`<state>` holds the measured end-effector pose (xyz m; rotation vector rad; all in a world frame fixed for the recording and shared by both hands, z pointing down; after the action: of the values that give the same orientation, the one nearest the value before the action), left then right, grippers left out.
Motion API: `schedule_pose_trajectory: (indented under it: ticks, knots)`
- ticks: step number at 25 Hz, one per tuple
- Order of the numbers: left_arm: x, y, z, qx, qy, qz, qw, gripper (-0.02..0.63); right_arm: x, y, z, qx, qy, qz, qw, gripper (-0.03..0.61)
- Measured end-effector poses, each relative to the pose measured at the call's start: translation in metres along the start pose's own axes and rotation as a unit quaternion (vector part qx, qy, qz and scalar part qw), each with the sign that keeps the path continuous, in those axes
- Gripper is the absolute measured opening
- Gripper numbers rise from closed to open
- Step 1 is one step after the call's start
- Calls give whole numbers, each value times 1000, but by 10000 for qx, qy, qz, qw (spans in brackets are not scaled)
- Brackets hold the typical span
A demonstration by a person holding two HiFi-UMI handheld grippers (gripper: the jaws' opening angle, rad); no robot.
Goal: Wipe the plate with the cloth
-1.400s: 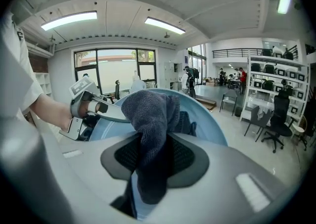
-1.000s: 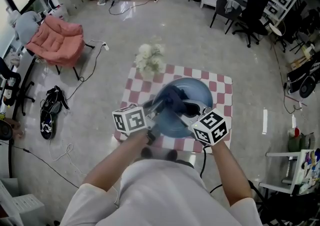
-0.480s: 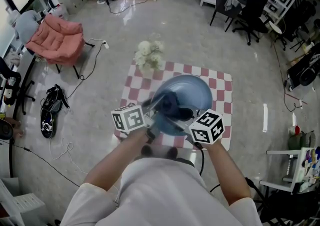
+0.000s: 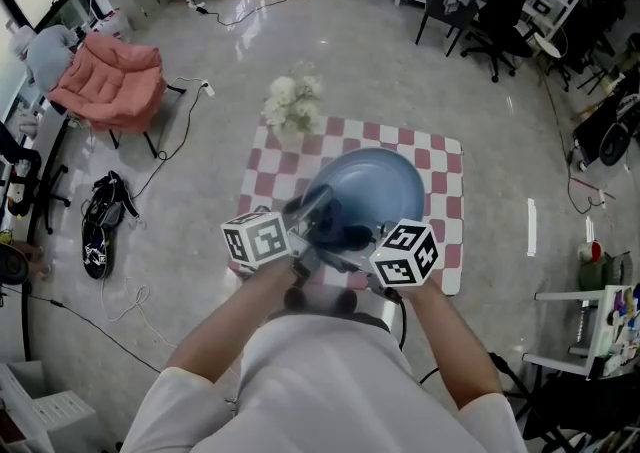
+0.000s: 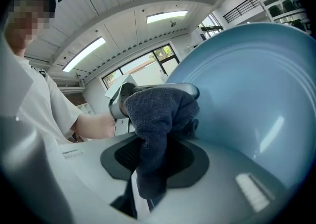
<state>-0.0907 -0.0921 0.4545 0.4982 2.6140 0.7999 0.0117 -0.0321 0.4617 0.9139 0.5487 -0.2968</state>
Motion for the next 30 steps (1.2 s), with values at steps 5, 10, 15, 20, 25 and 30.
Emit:
schedule_pose_trajectory:
  ticks: [5,10,15,20,25,30]
  knots:
    - [-2,3,4,-328,-99,-146,9993,37,-11,12,-4,103,-92,-279,9995,123]
    - [4,-1,5,-476,-124,-166,9987,37,-12,24,-2,5,-127,-487,9987,123]
    - [10,-9,2,-563,-233,-142,9980,37,-7,38,6,-30,167,-773,9969,123]
    - [17,-10,-5,-541,-294,-94,9981,38,-6,51,11,-137,301,-881,9956,123]
    - [22,-8,-12,-455,-332,-123,9983,37,-1,59,18,-136,521,-1039,9931,123]
    - [26,-5,-19,-341,-361,-154,9986,37,10,66,28,-204,770,-1136,9903,123]
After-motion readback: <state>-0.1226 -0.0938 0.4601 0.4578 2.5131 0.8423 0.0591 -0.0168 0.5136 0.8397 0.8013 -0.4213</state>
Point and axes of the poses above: the fingertips, and each gripper's own axes: x backward along the fingers, z to its right, y out of its underside, the point moved 7 cm from there along x, backward along the fingers, and after that the axes turned 15 degrees about -z, right-handed, at the moved point
